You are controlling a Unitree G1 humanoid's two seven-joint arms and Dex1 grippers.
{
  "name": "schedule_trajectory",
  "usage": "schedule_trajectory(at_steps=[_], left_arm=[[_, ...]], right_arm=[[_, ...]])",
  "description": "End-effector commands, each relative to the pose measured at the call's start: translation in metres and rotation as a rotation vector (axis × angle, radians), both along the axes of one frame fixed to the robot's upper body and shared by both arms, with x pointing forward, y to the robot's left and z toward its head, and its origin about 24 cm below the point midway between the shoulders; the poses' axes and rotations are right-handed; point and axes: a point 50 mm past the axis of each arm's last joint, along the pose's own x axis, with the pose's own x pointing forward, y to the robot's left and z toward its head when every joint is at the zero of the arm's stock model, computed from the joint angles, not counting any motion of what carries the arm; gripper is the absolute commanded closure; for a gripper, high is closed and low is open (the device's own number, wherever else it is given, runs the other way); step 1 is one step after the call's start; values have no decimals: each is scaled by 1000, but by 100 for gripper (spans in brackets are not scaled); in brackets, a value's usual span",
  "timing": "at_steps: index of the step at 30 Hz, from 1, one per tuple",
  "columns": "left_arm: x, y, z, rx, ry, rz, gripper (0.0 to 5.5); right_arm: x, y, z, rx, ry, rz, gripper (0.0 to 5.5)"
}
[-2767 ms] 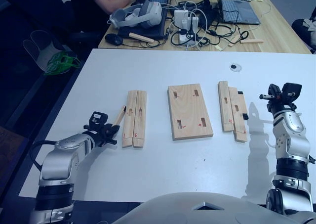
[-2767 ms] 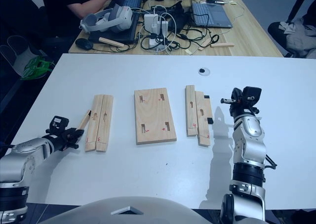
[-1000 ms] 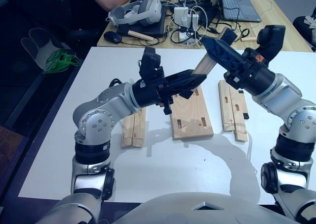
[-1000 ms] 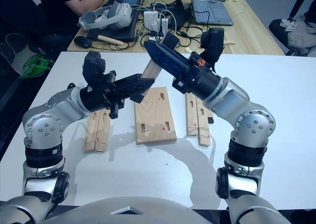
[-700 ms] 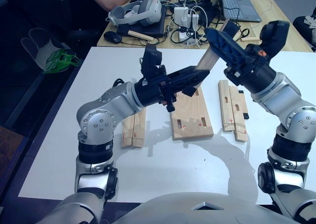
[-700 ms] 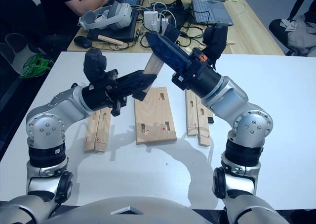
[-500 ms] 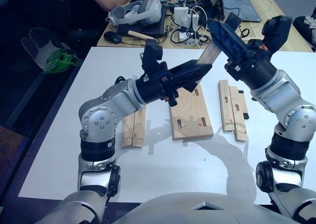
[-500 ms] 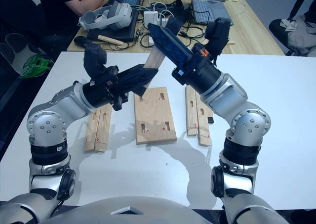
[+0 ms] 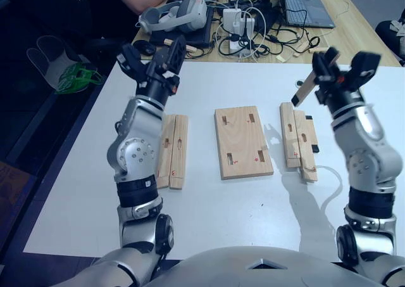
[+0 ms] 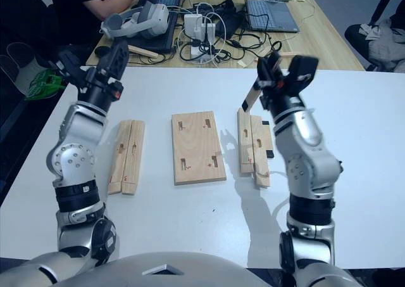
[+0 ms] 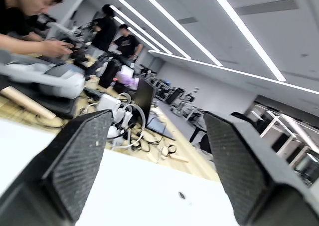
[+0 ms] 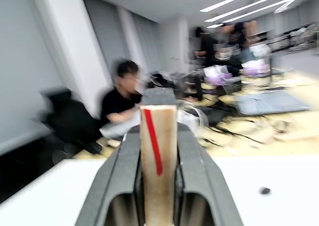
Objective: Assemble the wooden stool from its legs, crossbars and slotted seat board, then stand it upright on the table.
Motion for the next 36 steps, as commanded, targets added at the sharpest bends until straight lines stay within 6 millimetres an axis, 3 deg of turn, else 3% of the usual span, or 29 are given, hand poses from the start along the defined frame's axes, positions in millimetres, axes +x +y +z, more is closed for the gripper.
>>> schedule_trajectory(at_steps=[1, 5, 10, 15, 19, 23, 28, 36], left_arm=[[-3, -6, -9, 26, 40, 50, 150], [-3, -7, -10, 46, 42, 67, 88], [-2, -5, -11, 55, 51, 86, 11], [-3, -4, -13, 59, 64, 94, 10], [-3, -4, -12, 59, 69, 95, 10], [-2, -10, -11, 58, 68, 76, 10], [1, -14, -7, 65, 65, 43, 10], [1, -12, -8, 80, 81, 31, 10]], right_arm=[[-4, 13, -18, -161, 32, -137, 511], [-2, 15, -30, -262, 88, -209, 511], [0, -2, -44, -249, 250, -259, 511], [-3, -26, -35, -147, 194, -66, 511], [-9, -48, -41, -204, 149, 53, 511], [-8, -50, -59, -259, 135, 29, 511], [-13, -50, -86, -175, 157, -40, 511], [-15, -47, -98, -82, 138, -8, 511]])
